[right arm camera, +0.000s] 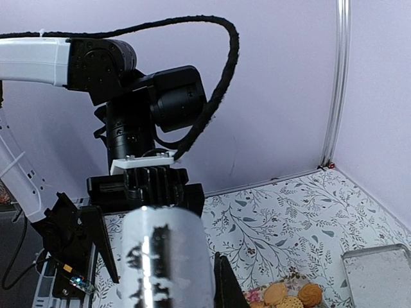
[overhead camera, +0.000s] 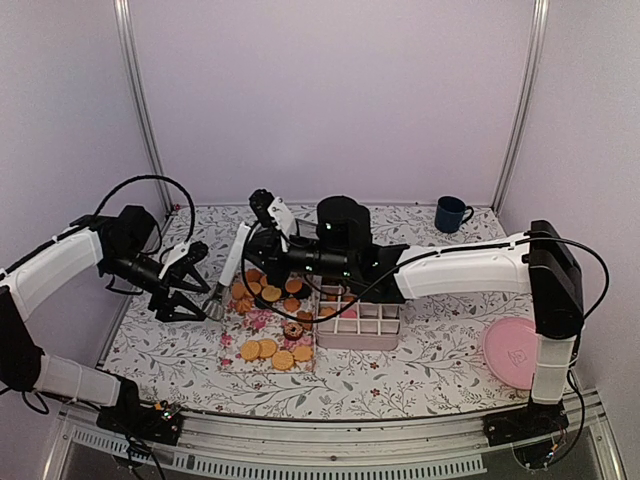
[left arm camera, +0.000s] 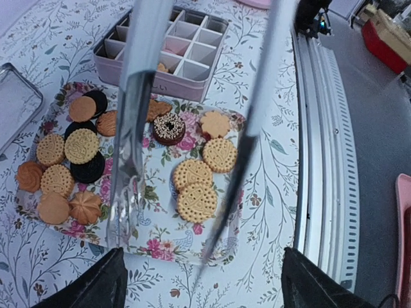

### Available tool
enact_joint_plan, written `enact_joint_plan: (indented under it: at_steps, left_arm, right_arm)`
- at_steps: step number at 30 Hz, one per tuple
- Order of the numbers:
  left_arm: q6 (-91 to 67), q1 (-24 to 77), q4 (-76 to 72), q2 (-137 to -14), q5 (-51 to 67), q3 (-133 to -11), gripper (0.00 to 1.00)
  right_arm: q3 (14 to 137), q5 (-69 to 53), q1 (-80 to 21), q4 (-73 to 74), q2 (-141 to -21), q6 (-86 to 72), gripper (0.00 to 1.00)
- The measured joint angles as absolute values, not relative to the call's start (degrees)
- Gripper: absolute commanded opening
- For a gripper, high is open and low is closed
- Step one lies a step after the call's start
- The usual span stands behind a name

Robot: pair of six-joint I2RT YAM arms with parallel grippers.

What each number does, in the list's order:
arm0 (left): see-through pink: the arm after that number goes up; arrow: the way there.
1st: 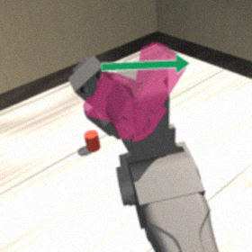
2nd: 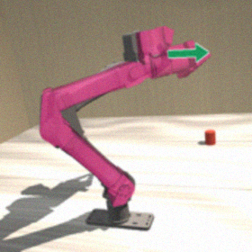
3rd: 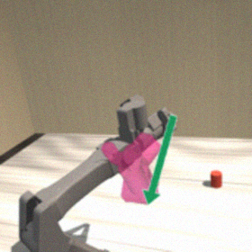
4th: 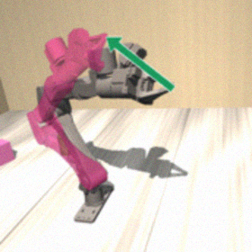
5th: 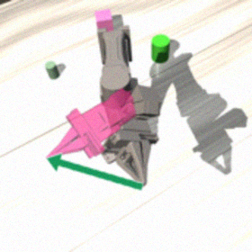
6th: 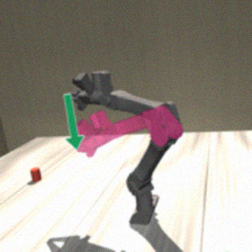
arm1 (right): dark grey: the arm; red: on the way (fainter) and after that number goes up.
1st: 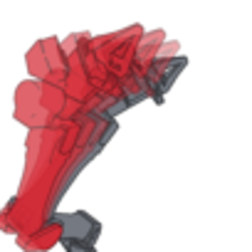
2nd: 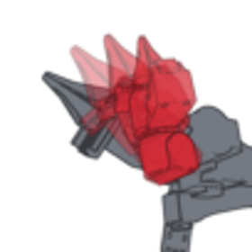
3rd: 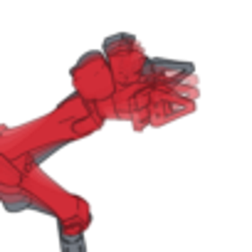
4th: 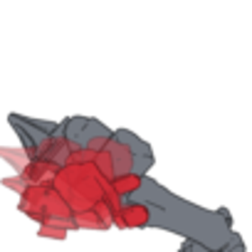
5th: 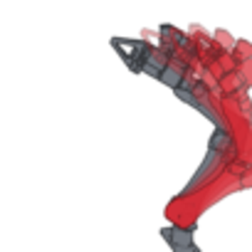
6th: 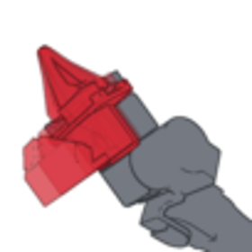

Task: Pack the cookies
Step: Pass from the right arm to the left

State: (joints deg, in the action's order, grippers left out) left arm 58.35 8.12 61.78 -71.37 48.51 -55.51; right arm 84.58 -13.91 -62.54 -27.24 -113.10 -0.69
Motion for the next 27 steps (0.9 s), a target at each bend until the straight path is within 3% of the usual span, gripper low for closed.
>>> enact_joint_plan:
  at_steps: [7,16,19,27]
  left_arm:
    - [58.5,8.1,62.9,-71.3,48.7,-55.5,0.86]
    - [58.5,8.1,62.8,-72.5,49.4,-55.5,0.82]
    - [58.6,8.1,62.7,-73.9,49.6,-55.5,0.73]
    - [60.7,8.5,64.5,-76.9,53.4,-55.8,0.33]
  right_arm:
    - [84.6,-11.0,-62.3,-26.9,-112.7,1.6,0.00]
    - [84.9,-12.6,-62.2,-27.0,-112.7,1.5,0.00]
    - [85.0,-13.8,-62.2,-27.0,-112.7,1.3,0.00]
    - [86.1,-16.2,-62.0,-27.5,-112.8,-0.6,0.00]
